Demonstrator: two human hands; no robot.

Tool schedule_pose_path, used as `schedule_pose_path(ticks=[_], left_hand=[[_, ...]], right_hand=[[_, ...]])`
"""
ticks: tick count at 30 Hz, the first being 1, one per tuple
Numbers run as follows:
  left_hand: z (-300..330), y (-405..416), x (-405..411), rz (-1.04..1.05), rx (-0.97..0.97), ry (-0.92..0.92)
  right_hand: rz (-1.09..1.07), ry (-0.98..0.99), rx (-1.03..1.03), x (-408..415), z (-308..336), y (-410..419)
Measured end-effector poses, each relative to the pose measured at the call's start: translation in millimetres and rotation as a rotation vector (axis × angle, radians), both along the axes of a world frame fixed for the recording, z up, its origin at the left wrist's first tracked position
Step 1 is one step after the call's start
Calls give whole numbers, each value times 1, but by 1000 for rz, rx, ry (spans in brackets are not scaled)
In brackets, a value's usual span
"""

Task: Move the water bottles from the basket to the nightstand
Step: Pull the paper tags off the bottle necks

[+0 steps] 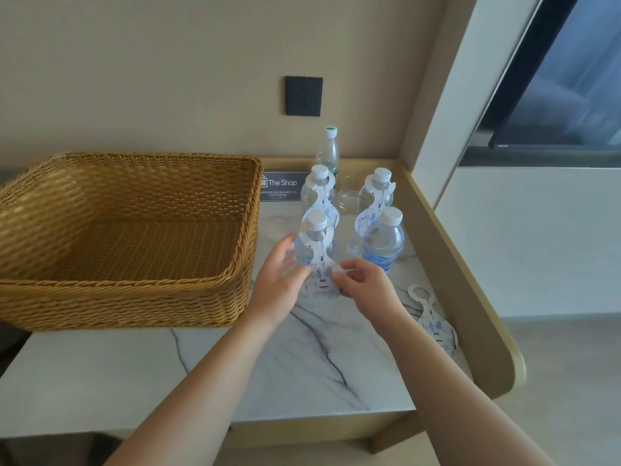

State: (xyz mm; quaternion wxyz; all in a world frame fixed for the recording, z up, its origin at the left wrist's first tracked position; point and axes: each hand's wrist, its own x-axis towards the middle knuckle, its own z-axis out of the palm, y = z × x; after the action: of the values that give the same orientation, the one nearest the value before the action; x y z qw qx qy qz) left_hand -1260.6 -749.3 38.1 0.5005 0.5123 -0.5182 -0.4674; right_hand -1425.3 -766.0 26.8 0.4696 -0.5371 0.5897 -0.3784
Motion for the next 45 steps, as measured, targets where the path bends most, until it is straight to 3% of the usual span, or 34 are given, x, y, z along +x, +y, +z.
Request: schedule_pose_path(ticks=[5, 16, 22, 26, 33, 37, 41, 45], left_hand=[[-3, -2, 5, 47, 10, -67], [-16, -8, 5, 49, -65, -87], [-22, -14, 0, 96, -112, -95], [-21, -23, -9, 102, -160, -122], [-25, -36, -11, 147, -242, -233], [-23, -36, -7, 161, -269, -267], [-25, -38, -7, 163, -279, -284], [-28, -39, -7, 162, -297, -290]], right_hand=[[42, -293, -50, -13, 19, 6], [-9, -289, -201, 4, 61, -5], [-187, -303, -270, -39, 42, 16], [-429, -355, -179, -92, 4, 47], [-638, 82, 1, -128, -69, 61], [-584, 377, 50, -127, -81, 51], [-433, 770, -79, -118, -85, 56], [-287, 917, -169, -99, -98, 70]])
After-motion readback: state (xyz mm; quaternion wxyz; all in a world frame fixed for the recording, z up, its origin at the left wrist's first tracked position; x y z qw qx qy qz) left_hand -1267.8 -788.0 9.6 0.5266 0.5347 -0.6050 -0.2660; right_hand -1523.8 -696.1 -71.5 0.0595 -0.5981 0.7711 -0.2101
